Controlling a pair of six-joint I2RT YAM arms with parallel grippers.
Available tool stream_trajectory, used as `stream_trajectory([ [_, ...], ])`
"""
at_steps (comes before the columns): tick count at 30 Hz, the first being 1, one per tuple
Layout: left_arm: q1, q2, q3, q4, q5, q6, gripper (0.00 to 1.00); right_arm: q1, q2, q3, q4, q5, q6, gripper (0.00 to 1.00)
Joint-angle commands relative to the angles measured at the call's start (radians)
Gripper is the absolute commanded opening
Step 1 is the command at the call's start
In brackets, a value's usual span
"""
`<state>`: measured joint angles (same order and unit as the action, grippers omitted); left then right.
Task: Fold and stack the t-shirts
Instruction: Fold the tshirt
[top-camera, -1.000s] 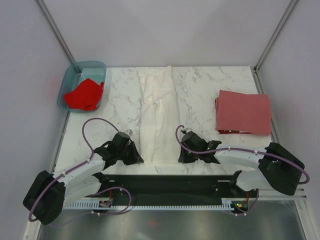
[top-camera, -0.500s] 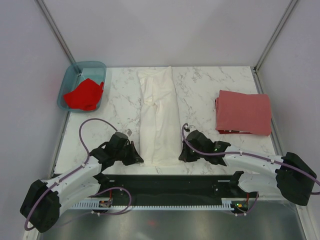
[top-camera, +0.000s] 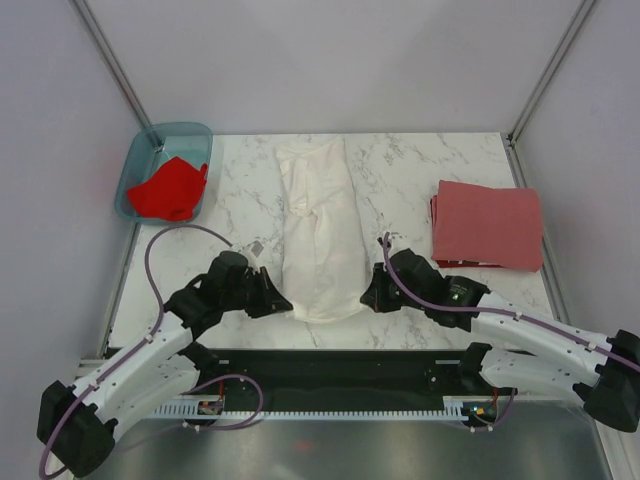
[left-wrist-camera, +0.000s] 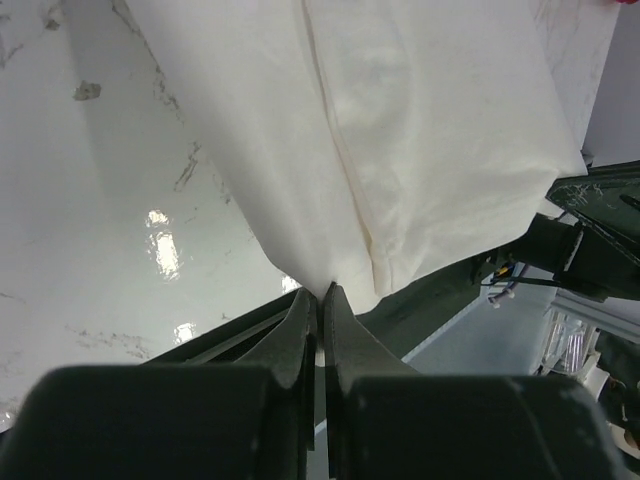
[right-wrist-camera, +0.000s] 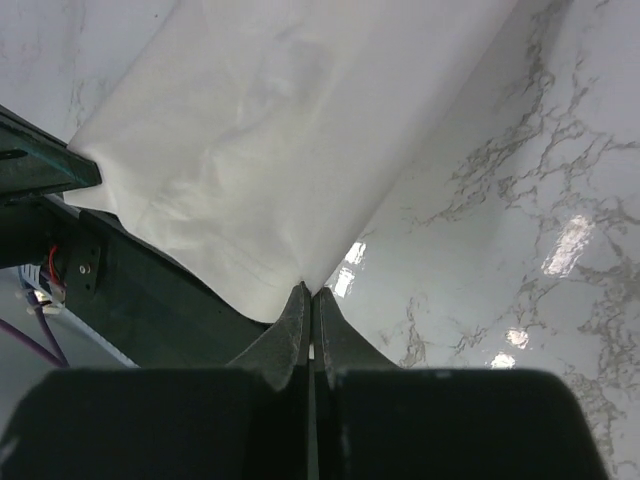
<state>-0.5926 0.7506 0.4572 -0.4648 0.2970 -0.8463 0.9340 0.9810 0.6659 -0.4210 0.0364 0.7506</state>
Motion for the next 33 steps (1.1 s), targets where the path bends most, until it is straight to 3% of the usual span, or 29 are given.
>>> stream_trajectory([
  [1,-0.003,0.053,0.103,-0.028,0.005,-0.007,0.02,0.005,-0.001,0.102,-0.044,0.129,-0.059,0.0],
  [10,0.046,0.354,0.374,-0.031,-0.065,0.029,0.02,-0.084,0.221,0.337,-0.05,0.306,-0.166,0.0],
  [13,0.08,0.453,0.44,0.023,-0.068,0.018,0.02,-0.139,0.313,0.382,0.023,0.333,-0.207,0.0],
  [21,0.215,0.706,0.541,0.135,-0.024,0.029,0.02,-0.296,0.507,0.503,0.134,0.237,-0.286,0.0],
  [33,0.346,0.943,0.664,0.244,0.086,0.033,0.02,-0.386,0.771,0.685,0.235,0.091,-0.321,0.0],
])
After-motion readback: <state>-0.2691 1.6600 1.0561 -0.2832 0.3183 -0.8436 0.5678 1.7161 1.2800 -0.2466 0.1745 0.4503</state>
